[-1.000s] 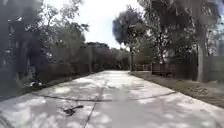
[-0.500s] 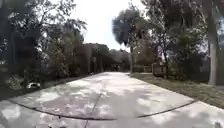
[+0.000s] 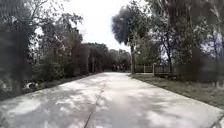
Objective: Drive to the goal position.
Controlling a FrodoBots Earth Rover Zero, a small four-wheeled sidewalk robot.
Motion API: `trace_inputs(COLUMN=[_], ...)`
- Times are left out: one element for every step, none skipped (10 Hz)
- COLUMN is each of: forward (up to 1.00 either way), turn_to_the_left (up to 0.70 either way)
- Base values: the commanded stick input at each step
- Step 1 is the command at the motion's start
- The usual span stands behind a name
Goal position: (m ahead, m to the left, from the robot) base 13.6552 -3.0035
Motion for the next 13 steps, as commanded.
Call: trace_inputs(forward=[1.0,1.0,1.0,1.0,1.0,1.0,1.0,1.0,1.0,1.0,1.0,1.0,1.0], turn_to_the_left=[0.0,0.0,0.0,0.0,0.0,0.0,0.0,0.0,0.0,0.0,0.0,0.0,0.0])
